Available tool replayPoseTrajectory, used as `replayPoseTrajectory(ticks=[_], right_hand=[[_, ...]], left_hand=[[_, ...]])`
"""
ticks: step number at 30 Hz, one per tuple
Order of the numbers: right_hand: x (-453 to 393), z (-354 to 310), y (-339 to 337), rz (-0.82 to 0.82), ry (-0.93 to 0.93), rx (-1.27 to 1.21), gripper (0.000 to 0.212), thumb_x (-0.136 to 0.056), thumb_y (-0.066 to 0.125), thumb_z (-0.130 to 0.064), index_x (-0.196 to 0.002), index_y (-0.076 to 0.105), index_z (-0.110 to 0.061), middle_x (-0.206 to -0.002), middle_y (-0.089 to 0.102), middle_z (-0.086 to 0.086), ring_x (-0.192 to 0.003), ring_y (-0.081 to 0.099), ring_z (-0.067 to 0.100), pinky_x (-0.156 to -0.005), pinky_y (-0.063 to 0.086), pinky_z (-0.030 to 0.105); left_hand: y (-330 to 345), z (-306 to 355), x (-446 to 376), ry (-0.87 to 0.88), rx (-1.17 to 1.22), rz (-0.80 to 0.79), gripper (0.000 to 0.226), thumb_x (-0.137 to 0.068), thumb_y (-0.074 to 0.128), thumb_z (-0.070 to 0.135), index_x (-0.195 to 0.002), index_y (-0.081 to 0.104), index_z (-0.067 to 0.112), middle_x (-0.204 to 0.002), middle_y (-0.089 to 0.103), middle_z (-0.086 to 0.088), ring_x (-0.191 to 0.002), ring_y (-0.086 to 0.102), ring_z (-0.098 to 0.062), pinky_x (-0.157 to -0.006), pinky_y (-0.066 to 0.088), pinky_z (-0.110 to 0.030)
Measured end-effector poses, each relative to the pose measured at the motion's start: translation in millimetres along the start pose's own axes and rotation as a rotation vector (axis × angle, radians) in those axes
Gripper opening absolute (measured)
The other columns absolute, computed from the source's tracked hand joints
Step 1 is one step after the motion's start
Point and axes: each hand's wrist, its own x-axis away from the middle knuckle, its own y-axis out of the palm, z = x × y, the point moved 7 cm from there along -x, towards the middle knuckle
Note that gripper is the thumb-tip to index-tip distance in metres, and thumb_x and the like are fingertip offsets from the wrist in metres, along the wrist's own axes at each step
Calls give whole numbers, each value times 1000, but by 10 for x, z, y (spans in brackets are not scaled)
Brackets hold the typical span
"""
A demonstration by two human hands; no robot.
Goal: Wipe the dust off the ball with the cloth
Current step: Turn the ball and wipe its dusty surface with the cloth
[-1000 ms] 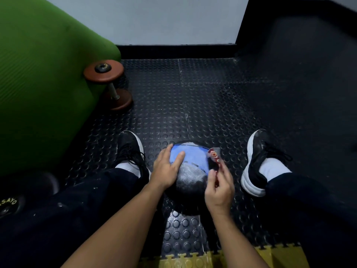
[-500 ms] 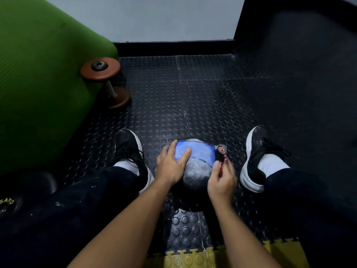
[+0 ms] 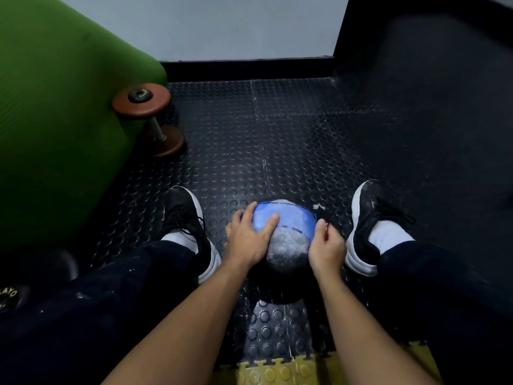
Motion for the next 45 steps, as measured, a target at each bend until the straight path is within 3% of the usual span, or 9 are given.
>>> replayPoseTrajectory(ticks=[5, 8, 10, 17, 23, 29, 34, 41, 45], right_hand=[[-230, -101, 51, -127, -113, 20, 29, -94, 54, -37, -88, 70, -14, -80, 64, -5, -80, 60, 19, -74, 42, 28], [-247, -87, 57, -170, -188, 7, 29, -91, 50, -43, -78, 66, -23, -74, 53, -16, -76, 51, 9, -73, 41, 26], [-250, -83, 28, -156, -218, -2, 37, -90, 48, -46, -85, 69, -15, -79, 57, -14, -78, 53, 9, -74, 43, 28], [244, -324, -35, -27, -435, -42, 40, -96, 46, -29, -116, 69, -4, -117, 68, 7, -109, 61, 16, -100, 44, 26], [-142, -158, -11, -21, -105, 55, 50, -90, 42, -45, -77, 64, -2, -80, 67, 18, -75, 61, 33, -64, 32, 29], [250, -393, -16, -73, -430, 17, 37, -95, 50, -27, -118, 69, -4, -122, 66, 1, -113, 60, 12, -102, 39, 16], [122, -146, -33, 35, -154, 44, 58, -90, 37, -48, -88, 68, 1, -89, 68, 18, -82, 62, 36, -69, 34, 25], [458, -396, 45, -33, -457, -2, 38, -96, 49, -26, -124, 66, -8, -131, 62, 10, -122, 57, 21, -108, 40, 30], [361, -271, 22, 47, -310, -8, 41, -96, 46, -31, -118, 68, -4, -120, 67, 14, -109, 64, 29, -96, 46, 27]], left_hand=[[-119, 63, -89, -1, -97, 47, 67, -77, 54, 82, -125, 45, 36, -134, 43, -1, -133, 38, -26, -110, 35, -52], [-46, 64, -192, 116, -38, -43, 75, -82, 56, 76, -142, 40, 33, -156, 33, 0, -149, 24, -25, -120, 26, -52], [54, 54, -195, 147, 16, -120, 80, -88, 56, 71, -155, 31, 36, -168, 19, 2, -155, 13, -21, -125, 16, -49], [66, 13, -244, 130, 87, -78, 67, -92, 59, 61, -150, 46, 32, -158, 42, 1, -145, 37, -17, -122, 28, -43], [35, -16, -202, 115, 129, -20, 64, -95, 58, 57, -150, 46, 28, -157, 43, 1, -144, 39, -17, -121, 29, -39], [-37, -94, -197, 42, 181, 12, 62, -96, 55, 57, -150, 48, 28, -156, 44, -1, -143, 40, -17, -120, 28, -33], [-36, -185, -153, 45, 169, 8, 65, -95, 52, 64, -151, 45, 32, -158, 42, 1, -145, 37, -18, -121, 28, -40], [-96, -247, -136, 9, 194, 46, 64, -97, 51, 59, -153, 43, 28, -159, 41, 0, -146, 37, -17, -120, 26, -33], [-84, -271, -110, 22, 193, 56, 63, -97, 53, 58, -152, 44, 28, -158, 42, 0, -146, 37, -17, -121, 25, -33]])
